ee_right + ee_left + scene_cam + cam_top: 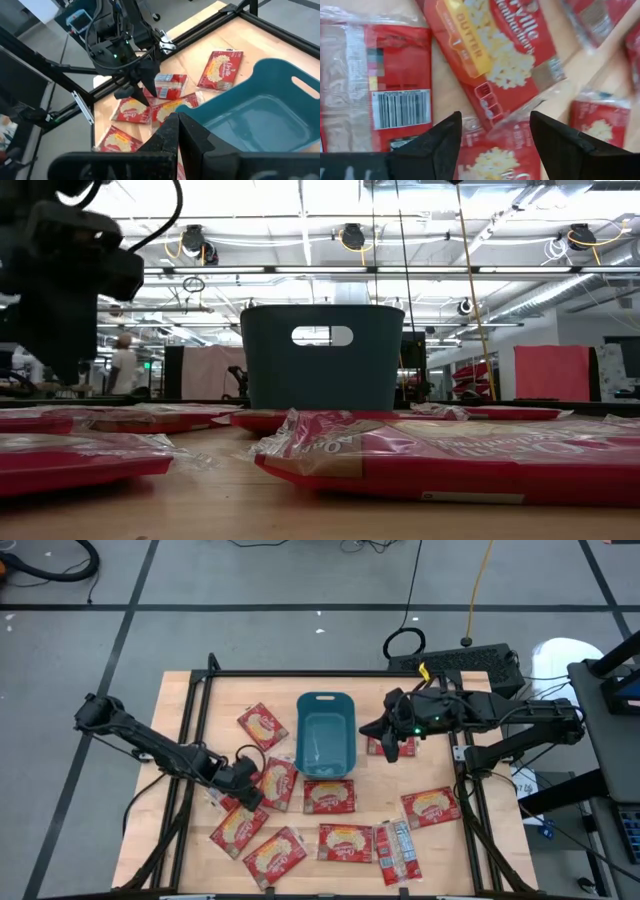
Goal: Sort popcorn bags into baskets
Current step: Put the red popcorn bag into the blue bin
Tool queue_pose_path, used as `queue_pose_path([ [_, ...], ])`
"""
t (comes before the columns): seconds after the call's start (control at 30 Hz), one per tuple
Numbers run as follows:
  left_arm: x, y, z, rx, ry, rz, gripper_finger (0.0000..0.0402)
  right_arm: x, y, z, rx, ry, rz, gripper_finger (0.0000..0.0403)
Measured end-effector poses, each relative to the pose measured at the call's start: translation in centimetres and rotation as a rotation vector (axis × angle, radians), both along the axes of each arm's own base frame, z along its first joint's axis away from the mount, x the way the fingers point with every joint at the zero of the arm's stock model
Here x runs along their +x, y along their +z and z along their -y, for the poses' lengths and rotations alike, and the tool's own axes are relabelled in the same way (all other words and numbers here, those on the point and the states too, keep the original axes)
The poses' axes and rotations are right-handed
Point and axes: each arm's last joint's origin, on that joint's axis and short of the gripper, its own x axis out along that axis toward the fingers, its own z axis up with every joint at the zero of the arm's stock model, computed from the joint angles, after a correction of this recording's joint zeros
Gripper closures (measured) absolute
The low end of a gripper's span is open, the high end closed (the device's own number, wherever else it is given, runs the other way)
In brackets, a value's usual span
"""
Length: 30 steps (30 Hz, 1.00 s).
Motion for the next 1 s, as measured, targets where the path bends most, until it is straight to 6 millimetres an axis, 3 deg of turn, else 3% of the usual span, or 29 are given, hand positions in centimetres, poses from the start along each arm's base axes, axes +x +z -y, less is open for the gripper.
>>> queue_pose_path([
  [0.23,0.2,-0.9,0.2,0.026,-0.115,0.100,0.0163,-0.1,-0.3,0.0,-0.019,0.009,-0.032,0.0403],
  [0.4,-0.8,-2.8,-0.1,0.075,-0.115,0.012,0.0163,-0.1,-0.3,0.0,-0.021,0.010,-0.033,0.0403],
  [0.63,0.4,-4.4,0.6,0.056,-0.173,0.128,0.0163,-0.1,-0.3,0.0,-0.058,0.030,-0.034,0.0403],
  [0.73,0.8,-5.3,0.7,0.076,-0.183,0.099,0.0165,-0.2,-0.2,0.0,-0.072,0.032,-0.034,0.0403],
  [0.83,1.0,-6.0,0.8,0.110,-0.183,0.080,0.0197,-0.1,-0.3,0.0,-0.097,0.043,-0.035,0.0403],
  [1.0,1.1,-6.3,0.8,0.168,-0.192,0.101,0.0315,-0.1,-0.2,0.1,-0.135,0.063,-0.036,0.0403],
])
